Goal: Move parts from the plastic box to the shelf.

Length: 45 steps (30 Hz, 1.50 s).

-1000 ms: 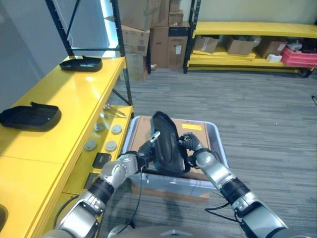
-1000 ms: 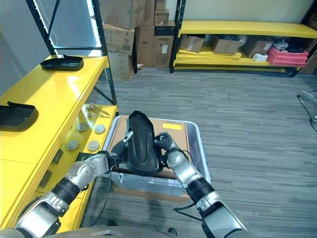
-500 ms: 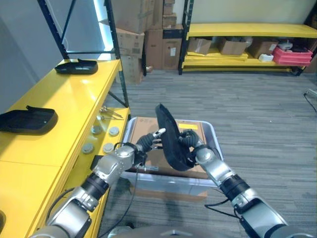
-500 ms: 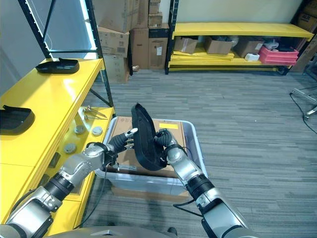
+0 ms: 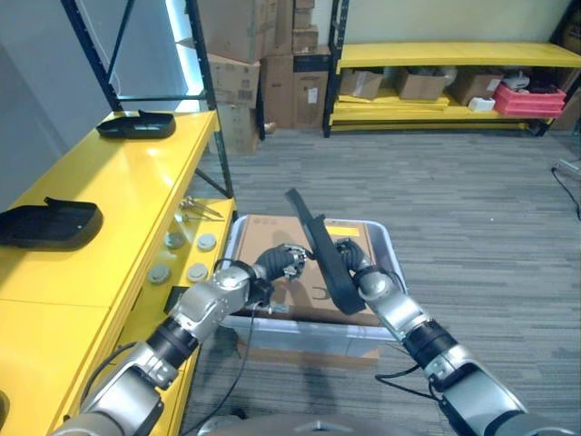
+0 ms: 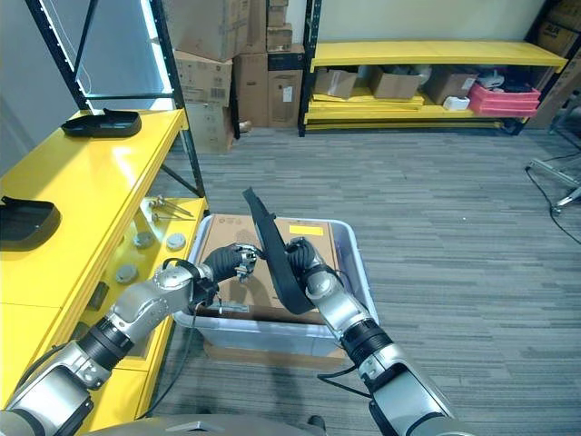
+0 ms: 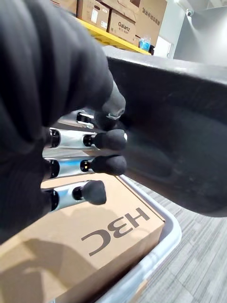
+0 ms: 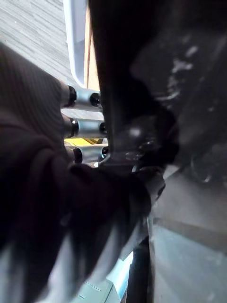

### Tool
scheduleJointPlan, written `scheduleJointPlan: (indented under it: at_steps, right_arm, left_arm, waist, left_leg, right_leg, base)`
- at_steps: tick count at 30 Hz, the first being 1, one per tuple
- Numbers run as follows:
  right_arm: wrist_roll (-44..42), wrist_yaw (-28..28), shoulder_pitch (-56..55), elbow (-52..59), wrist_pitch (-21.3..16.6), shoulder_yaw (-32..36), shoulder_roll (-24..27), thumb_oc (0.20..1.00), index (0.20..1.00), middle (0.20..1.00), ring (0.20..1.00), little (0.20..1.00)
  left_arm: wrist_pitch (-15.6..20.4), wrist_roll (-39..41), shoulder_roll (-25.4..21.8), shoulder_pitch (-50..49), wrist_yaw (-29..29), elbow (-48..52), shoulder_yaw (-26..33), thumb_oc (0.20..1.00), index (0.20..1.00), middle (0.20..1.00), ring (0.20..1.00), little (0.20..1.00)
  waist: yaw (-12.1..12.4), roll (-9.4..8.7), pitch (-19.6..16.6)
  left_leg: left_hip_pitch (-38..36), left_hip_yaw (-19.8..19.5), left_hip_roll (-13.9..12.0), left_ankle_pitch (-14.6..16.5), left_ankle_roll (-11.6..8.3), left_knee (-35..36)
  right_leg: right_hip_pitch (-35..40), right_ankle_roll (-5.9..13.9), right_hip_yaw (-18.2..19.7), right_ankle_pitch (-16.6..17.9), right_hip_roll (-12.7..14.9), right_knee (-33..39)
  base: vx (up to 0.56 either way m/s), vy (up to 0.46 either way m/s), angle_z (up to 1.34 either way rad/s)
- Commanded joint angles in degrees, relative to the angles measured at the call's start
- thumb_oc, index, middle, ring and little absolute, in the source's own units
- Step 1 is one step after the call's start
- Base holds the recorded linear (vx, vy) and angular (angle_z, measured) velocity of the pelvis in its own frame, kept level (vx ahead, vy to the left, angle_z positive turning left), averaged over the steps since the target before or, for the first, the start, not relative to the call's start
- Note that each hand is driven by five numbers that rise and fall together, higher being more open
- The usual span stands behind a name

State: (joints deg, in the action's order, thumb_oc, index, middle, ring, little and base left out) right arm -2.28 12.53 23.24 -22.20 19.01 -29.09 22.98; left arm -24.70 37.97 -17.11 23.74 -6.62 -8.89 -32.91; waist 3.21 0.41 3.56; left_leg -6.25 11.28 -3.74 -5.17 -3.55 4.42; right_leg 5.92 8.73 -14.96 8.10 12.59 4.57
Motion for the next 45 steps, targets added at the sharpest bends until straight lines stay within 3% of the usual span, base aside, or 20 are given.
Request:
scheduleJointPlan:
  at_steps: [1,8,18,24,31,37,45]
  right_arm:
    - [0.0,-0.4,9.4,-2.7,-2.4,-3.0,-0.8,0.2,0.2,0.2,0.2,0.2]
    - [0.0,0.7,8.6,-3.0,-2.4,-2.4,-0.2,0.2,0.2,0.2,0.2,0.2]
    - [-2.6,4.3,7.9,-2.0,-1.4,1.1,3.5,0.2,0.2,0.2,0.2,0.2]
    - [-1.7,5.1,6.1,-3.8,-1.4,3.3,5.2,0.2,0.2,0.2,0.2,0.2]
    - [0.2,6.3,5.9,-10.6,-2.9,6.7,9.5,0.2,0.2,0.2,0.2,0.2]
    - [1.6,6.2,12.4,-19.0,-4.9,8.1,13.9,0.2,0.2,0.2,0.2,0.2]
    - [-0.2,8.1,21.3,-27.2,-7.1,5.5,20.9,0.2,0.2,0.2,0.2,0.2]
  left_arm:
    - [3.3,1.2,5.0,9.0,-0.3,-1.6,-3.1,1.0,1.0,1.0,1.0,1.0]
    - [5.0,4.6,4.9,7.1,5.6,-3.3,0.0,1.0,1.0,1.0,1.0,1.0]
    - [5.6,3.8,2.7,4.0,3.8,-4.1,5.8,1.0,1.0,1.0,1.0,1.0]
    - [5.2,3.5,2.0,2.4,5.9,-4.6,8.1,1.0,1.0,1.0,1.0,1.0]
    - [10.9,2.9,0.8,-1.1,4.9,-6.6,10.7,1.0,1.0,1.0,1.0,1.0]
    - [13.9,6.8,-0.9,-1.1,4.2,-4.1,11.6,1.0,1.0,1.0,1.0,1.0]
    - [18.7,9.4,-4.3,-4.1,1.5,1.1,11.8,1.0,1.0,1.0,1.0,1.0]
  waist:
    - [2.4,1.06,-1.7]
    - [2.7,1.01,-1.5]
    - [3.7,1.27,-0.9]
    - [3.9,1.17,-0.8]
    - [4.7,1.45,1.0]
    - [6.6,2.61,4.6]
    - [9.3,4.27,12.8]
  left_leg:
    - [2.1,1.2,-1.8,4.1,0.13,-3.0]
    - [2.1,1.1,-1.9,4.1,-0.01,-3.2]
    - [2.0,0.5,-1.9,4.0,-0.11,-3.3]
    - [2.1,-0.2,-1.7,4.4,0.06,-4.2]
    - [5.3,-1.0,-1.3,4.7,0.11,-6.3]
    - [10.2,-3.5,-0.2,3.9,-0.08,-7.2]
    - [17.6,-6.5,1.1,2.4,0.25,-10.2]
  right_leg:
    - [-0.2,4.07,-3.8,-4.0,2.9,-3.7]
    - [-0.2,3.99,-3.7,-3.9,2.9,-3.6]
    - [0.2,3.88,-4.3,-3.8,2.9,-3.6]
    - [0.1,3.78,-3.9,-4.1,3.0,-4.2]
    - [-2.0,3.93,-3.9,-4.1,3.6,-5.2]
    - [-5.9,4.08,-4.4,-4.1,4.5,-7.0]
    - [-11.7,3.44,-5.3,-4.3,5.7,-11.0]
  base:
    - [0.0,0.0,0.0]
    - [0.0,0.0,0.0]
    - [0.0,0.0,0.0]
    - [0.08,0.014,-0.01]
    - [0.02,0.017,-0.01]
    - [-0.13,0.052,0.05]
    - [-0.18,0.022,0.21]
